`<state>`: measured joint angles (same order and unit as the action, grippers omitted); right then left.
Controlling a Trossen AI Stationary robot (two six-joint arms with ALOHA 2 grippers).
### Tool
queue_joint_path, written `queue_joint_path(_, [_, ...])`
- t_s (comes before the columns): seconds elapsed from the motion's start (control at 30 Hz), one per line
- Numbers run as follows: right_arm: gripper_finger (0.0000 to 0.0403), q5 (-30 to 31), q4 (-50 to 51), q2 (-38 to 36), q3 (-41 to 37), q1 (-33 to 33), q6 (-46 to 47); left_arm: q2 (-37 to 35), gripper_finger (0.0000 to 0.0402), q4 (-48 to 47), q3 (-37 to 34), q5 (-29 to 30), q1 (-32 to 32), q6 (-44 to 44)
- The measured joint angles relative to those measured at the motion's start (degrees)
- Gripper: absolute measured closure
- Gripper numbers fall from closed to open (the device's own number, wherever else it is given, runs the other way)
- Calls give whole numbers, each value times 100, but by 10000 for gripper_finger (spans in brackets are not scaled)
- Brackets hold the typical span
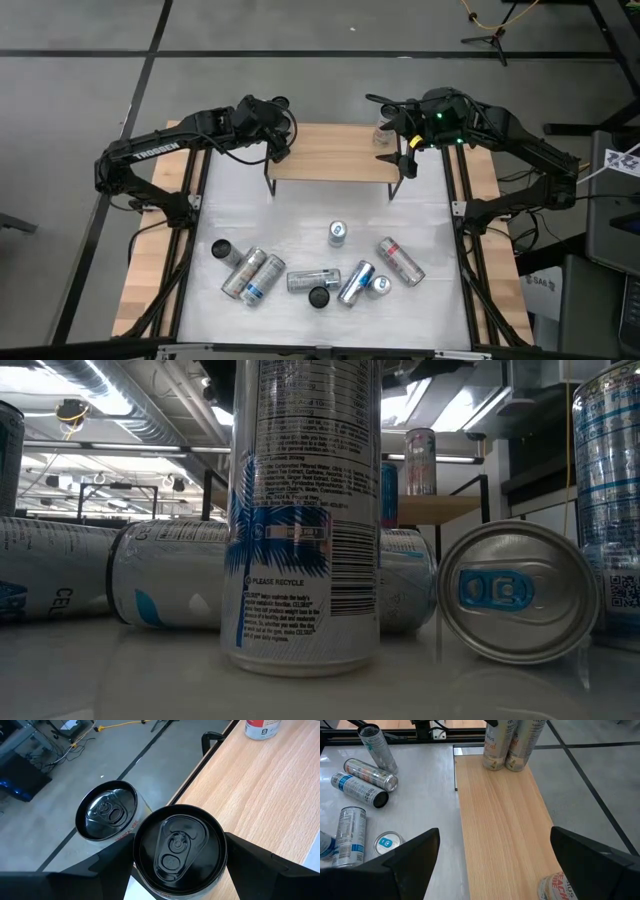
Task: Sort soda cans
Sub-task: Put the right white yellow soda can on the shelf and align with other white yellow soda cans
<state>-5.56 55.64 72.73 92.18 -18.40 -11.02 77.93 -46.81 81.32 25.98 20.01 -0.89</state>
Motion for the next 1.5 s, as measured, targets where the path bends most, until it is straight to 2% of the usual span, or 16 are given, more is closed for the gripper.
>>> queue_joint_path(0.5, [27,0,0,0,0,1,-1,0,127,-2,-2,15,0,-2])
queue_joint_path(0.97, [27,0,0,0,0,-1,-1,17,83,-76,-22,133,0,11])
queue_joint_path(1.5, [27,0,0,0,0,0,0,-15,81,-28,-15,201,1,3])
